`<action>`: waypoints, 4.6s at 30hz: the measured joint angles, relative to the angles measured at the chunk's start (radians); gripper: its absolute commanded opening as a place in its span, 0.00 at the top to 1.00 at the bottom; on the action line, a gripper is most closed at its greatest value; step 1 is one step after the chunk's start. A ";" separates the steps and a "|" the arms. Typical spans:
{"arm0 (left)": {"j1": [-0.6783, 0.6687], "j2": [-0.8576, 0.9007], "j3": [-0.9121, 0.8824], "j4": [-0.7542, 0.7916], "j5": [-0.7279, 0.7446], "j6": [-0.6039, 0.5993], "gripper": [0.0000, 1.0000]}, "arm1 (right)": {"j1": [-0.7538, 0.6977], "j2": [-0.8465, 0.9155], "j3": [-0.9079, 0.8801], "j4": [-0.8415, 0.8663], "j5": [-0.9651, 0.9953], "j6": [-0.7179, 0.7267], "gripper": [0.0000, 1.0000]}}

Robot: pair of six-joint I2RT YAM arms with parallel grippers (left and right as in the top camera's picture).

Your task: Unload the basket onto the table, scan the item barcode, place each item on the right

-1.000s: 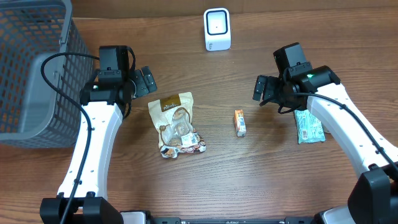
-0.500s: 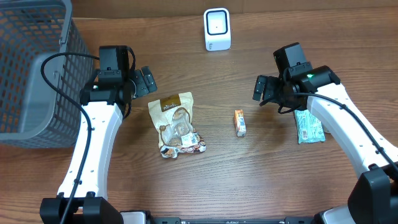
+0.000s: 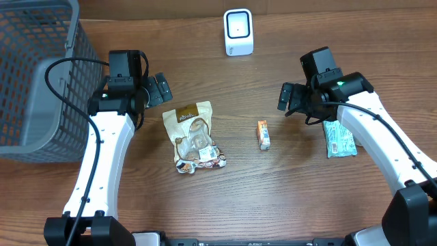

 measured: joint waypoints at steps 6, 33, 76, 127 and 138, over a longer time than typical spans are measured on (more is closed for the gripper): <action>0.000 0.000 0.000 0.000 0.000 0.000 0.00 | 0.000 0.000 0.000 0.029 0.000 -0.008 0.54; 0.000 0.000 0.000 0.000 0.000 0.000 0.00 | 0.115 0.002 -0.266 0.235 -0.013 0.027 0.96; 0.000 0.000 0.000 0.000 0.000 0.000 0.00 | 0.183 0.043 -0.357 0.385 -0.170 0.057 0.90; 0.000 0.000 0.000 0.000 0.000 0.000 0.00 | 0.266 0.044 -0.360 0.523 -0.122 -0.020 0.70; 0.000 0.000 0.000 0.000 0.000 0.000 0.00 | 0.266 0.093 -0.360 0.531 -0.105 -0.023 0.73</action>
